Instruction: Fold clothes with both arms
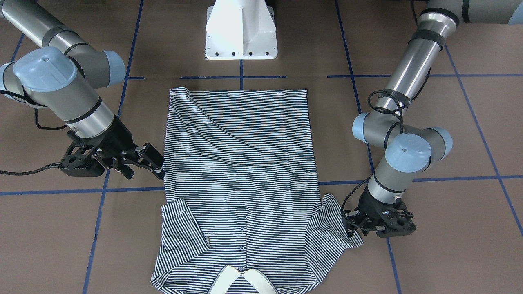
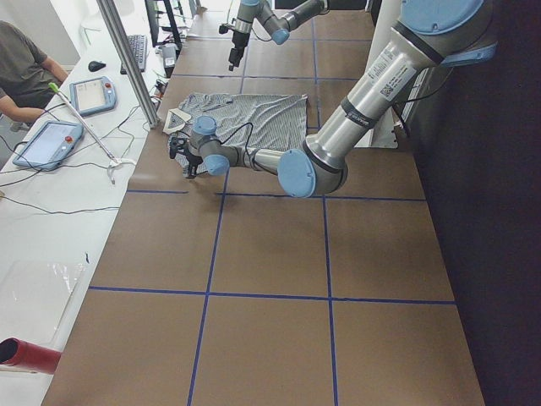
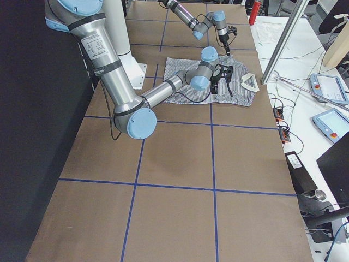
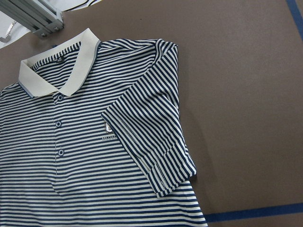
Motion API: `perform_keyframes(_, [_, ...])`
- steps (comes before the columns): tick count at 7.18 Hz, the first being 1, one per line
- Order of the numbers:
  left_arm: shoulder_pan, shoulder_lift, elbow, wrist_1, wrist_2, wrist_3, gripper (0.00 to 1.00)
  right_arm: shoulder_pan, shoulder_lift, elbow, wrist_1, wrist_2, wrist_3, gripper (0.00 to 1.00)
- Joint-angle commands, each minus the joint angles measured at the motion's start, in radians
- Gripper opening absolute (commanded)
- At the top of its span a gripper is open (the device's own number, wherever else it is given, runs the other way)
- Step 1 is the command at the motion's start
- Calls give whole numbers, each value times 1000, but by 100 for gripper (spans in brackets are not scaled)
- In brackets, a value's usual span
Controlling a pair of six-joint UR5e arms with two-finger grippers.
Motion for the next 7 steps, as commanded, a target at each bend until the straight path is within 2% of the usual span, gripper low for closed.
perform_keyframes(1, [0,-1,7,-2,26,6,53,-6,-2,-1,0,-5,5,100])
perform_keyframes(5, [2,-33,76,-55,28,7,52,-9,-1,-1,0,-13,8,100])
perform_keyframes(6, [0,-37,78,-55,28,7,43,-9,-1,0,0,-13,8,100])
perform_keyframes(7, [2,-37,78,-55,28,7,20,-8,-1,0,2,-13,8,100])
